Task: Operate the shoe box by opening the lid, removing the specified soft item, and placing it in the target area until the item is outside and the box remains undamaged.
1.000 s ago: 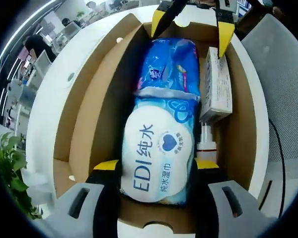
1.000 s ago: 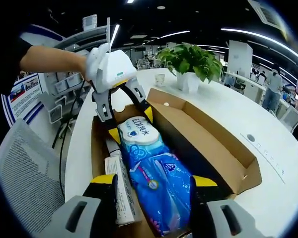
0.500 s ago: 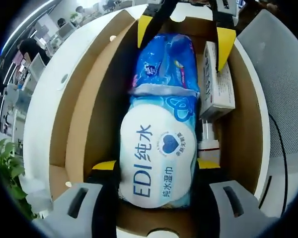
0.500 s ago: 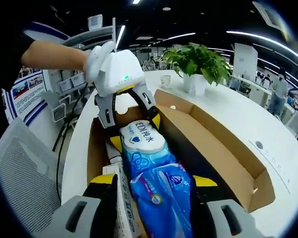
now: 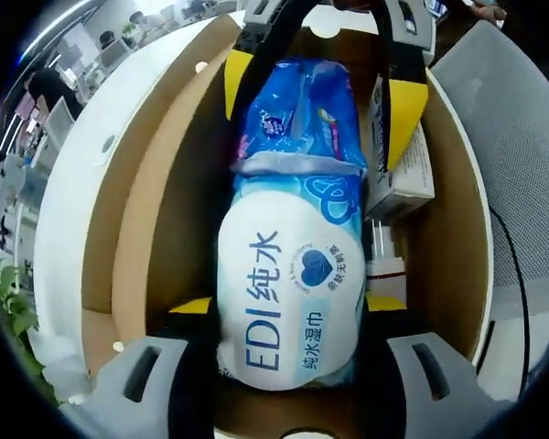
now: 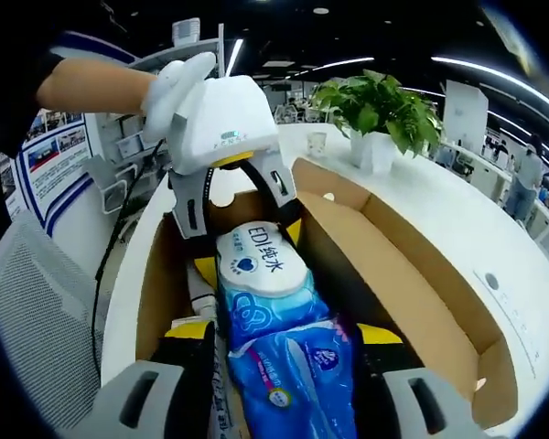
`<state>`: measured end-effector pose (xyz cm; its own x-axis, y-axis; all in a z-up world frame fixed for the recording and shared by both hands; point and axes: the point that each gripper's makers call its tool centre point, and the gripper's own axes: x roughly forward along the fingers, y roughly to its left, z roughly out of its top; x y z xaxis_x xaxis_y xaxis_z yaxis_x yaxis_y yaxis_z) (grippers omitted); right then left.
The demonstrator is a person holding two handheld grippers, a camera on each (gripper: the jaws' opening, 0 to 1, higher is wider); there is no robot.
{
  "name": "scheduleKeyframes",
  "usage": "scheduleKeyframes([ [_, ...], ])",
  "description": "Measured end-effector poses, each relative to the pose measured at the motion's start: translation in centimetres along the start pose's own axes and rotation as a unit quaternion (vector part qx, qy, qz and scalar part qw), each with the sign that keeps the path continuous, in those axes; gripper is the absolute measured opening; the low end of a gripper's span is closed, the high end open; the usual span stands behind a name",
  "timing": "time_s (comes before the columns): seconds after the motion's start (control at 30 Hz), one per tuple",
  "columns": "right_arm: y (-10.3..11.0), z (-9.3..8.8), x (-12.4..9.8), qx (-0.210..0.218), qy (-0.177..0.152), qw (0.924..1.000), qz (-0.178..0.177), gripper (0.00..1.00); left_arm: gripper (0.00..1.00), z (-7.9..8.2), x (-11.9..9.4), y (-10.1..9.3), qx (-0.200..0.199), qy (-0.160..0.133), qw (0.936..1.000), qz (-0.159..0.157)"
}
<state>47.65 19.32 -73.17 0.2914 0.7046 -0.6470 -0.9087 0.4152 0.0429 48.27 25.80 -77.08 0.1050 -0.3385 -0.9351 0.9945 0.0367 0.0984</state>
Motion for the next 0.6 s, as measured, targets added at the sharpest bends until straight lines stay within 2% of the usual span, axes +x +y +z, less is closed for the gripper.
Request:
scheduleKeyframes([
  [0.6,0.6,0.2,3.7,-0.028,0.032,0.9986,0.030,0.56,0.62,-0.4,0.7,0.5,0.007,-0.005,1.0000,0.004],
])
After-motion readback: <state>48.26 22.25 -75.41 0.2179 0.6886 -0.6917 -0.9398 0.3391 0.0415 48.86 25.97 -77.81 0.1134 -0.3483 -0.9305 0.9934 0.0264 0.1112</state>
